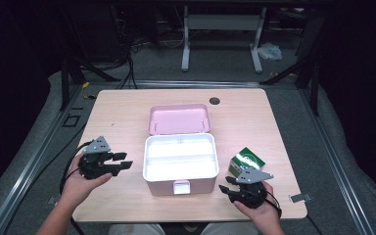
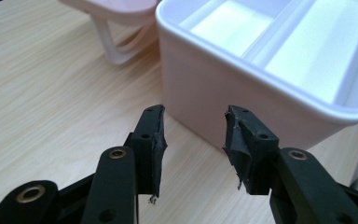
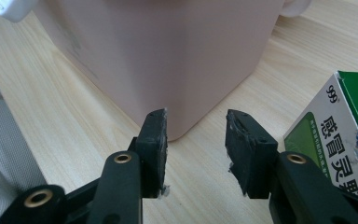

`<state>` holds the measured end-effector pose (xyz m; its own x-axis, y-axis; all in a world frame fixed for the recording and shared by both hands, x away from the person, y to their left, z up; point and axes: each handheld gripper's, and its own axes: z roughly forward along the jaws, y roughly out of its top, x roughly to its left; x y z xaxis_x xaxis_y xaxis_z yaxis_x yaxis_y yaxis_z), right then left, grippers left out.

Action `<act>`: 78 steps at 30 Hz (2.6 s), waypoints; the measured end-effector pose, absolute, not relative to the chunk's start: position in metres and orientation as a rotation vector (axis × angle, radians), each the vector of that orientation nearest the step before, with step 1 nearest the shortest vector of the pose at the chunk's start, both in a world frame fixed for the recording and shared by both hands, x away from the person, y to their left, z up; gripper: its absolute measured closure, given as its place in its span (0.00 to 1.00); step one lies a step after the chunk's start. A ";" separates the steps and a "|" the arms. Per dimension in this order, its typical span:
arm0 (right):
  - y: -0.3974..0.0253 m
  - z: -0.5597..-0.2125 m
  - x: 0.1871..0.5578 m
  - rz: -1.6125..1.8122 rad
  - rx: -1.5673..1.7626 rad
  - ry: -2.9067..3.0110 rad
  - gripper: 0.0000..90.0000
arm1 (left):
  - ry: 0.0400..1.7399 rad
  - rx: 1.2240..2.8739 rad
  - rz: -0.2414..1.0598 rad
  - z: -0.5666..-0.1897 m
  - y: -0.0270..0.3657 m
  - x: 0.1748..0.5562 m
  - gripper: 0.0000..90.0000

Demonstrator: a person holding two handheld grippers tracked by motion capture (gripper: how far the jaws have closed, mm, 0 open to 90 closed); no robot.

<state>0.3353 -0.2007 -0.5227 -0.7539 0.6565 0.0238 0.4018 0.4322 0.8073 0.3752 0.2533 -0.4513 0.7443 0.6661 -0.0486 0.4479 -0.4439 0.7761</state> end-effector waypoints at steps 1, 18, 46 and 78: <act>-0.201 -0.522 0.335 1.234 0.917 2.390 0.66 | 0.819 2.129 0.331 -0.447 0.249 0.379 0.66; -0.202 -0.519 0.335 1.275 0.933 2.376 0.66 | 0.699 2.293 0.226 -0.407 0.209 0.410 0.85; -0.202 -0.519 0.334 1.267 0.915 2.379 0.66 | 0.405 2.606 0.100 -0.401 0.126 0.434 0.98; -0.208 -0.519 0.328 1.255 0.918 2.375 0.66 | 0.306 2.737 0.071 -0.412 0.085 0.448 0.97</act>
<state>0.3276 -0.2081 -0.5186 -0.7500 0.6608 0.0295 0.3967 0.4136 0.8195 0.4483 0.0855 -0.4119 0.9750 0.2220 0.0072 0.2027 -0.9024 0.3802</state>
